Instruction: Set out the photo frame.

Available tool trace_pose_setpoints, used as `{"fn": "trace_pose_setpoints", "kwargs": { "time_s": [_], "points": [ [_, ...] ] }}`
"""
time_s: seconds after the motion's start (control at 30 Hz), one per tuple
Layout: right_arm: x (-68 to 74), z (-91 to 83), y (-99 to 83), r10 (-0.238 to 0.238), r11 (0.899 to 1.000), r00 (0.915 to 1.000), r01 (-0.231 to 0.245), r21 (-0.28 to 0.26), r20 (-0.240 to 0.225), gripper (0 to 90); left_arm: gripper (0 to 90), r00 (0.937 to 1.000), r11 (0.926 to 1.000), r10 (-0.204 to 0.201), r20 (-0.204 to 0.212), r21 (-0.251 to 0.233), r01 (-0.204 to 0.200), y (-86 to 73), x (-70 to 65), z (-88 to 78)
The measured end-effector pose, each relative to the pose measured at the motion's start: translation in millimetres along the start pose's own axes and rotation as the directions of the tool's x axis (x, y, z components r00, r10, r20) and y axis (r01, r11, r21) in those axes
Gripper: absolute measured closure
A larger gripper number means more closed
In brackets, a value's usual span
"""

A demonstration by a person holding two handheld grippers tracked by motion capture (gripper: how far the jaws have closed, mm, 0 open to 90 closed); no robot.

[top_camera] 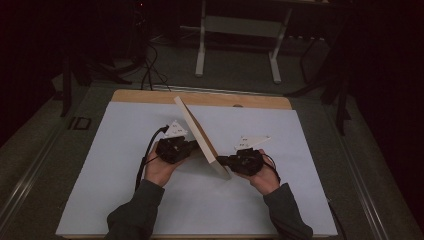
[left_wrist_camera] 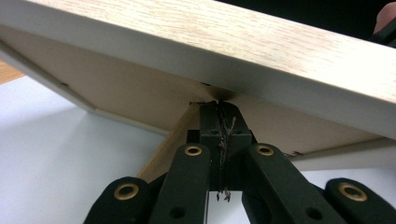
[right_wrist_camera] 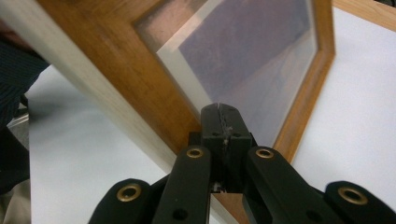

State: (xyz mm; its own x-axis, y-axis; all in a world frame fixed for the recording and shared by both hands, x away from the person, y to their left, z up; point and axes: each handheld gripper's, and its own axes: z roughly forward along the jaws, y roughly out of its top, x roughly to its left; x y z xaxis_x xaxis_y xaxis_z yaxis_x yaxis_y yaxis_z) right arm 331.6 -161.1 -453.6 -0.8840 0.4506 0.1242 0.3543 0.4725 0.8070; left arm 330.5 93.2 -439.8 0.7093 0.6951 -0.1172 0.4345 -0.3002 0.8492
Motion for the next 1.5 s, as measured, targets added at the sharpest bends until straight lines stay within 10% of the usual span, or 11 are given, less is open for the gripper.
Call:
{"fn": "trace_pose_setpoints", "kwargs": {
  "time_s": [0.67,1.5],
  "points": [
    [9.3,5.7,3.0,-0.025,1.000,0.9994,0.025,0.007,-0.026,90.0,90.0,0.9964,0.9968,0.069,0.048,0.037,-0.071,-8.9,-16.5,4.6],
    [15.4,16.0,5.2,-0.003,1.000,0.9999,0.003,-0.009,-0.013,90.0,90.0,0.9894,0.9981,0.061,0.132,-0.006,-0.061,-11.9,6.4,23.3]
  ]
}}
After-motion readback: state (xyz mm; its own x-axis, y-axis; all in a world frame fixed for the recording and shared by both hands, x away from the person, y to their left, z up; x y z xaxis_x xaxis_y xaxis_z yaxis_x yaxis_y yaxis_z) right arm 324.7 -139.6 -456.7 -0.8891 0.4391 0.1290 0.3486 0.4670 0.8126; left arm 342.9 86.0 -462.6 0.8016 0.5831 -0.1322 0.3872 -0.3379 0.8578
